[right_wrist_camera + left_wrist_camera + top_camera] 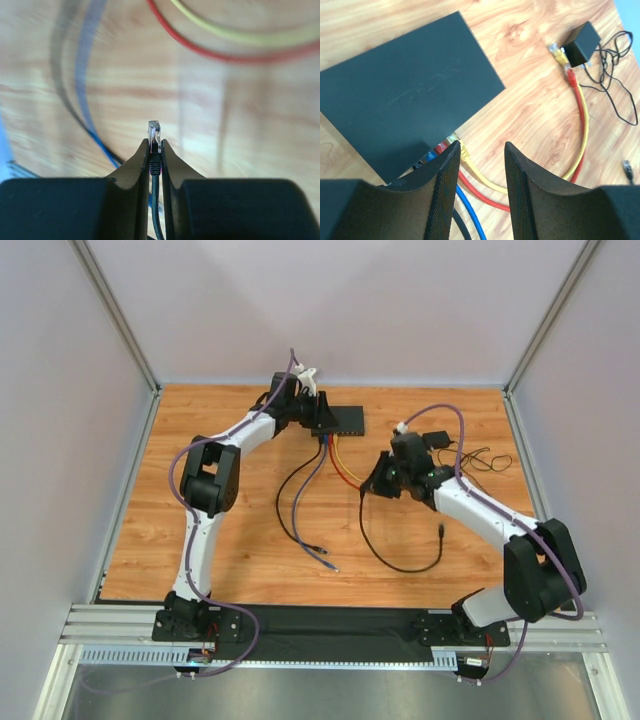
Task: Pull the plug from the switch port
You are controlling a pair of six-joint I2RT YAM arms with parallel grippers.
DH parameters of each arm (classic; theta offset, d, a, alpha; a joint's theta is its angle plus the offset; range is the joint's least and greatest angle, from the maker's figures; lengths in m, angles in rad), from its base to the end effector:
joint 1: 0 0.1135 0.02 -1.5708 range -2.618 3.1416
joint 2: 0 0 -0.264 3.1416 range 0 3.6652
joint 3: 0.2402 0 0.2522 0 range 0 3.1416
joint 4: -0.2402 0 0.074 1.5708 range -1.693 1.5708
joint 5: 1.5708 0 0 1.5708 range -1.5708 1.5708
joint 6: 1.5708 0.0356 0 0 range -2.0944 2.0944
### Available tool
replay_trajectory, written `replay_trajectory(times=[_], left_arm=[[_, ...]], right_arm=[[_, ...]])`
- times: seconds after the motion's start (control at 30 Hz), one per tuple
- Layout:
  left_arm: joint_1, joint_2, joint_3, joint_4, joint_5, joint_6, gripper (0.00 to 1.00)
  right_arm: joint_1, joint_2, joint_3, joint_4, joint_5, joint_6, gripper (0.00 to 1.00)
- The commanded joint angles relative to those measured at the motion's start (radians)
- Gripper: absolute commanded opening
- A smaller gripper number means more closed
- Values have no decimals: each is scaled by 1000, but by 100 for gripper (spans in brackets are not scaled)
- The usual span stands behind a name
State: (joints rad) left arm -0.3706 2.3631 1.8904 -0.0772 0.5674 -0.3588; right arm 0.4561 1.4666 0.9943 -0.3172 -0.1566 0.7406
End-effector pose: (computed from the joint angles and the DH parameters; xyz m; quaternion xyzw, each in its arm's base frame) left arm 0.4983 -0.2142 0.1864 0.1417 0.8368 -0.3955 0.3511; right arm 0.2802 0.1437 0.2405 0.1012 0.9167 0.2736 0.2729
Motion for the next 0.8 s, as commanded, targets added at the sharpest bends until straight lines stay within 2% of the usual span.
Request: replay_trajectory(times=[0.0,0.13,0.23,0.47,0.63,0.77], left_arm=[[6,-88,-25,54,8,53,49],[6,-99,-56,73,8,46,49],[4,-99,-76,100,17,37,49],[1,-110,-93,100,11,50,48],[1,-110,-96,102,8,55,48],[1,-111,-99,103,8,58,48]], right_arm=[[19,-84,-155,-105,117,-40,0],[19,-179,-281,-16,155,-98,0],[18,-174,-307,44,177,-141,0],[18,-20,-266,170,82,-210,0],[19,115,-201,217,-12,-250,1],[21,146,-181,199,-37,-270,2]])
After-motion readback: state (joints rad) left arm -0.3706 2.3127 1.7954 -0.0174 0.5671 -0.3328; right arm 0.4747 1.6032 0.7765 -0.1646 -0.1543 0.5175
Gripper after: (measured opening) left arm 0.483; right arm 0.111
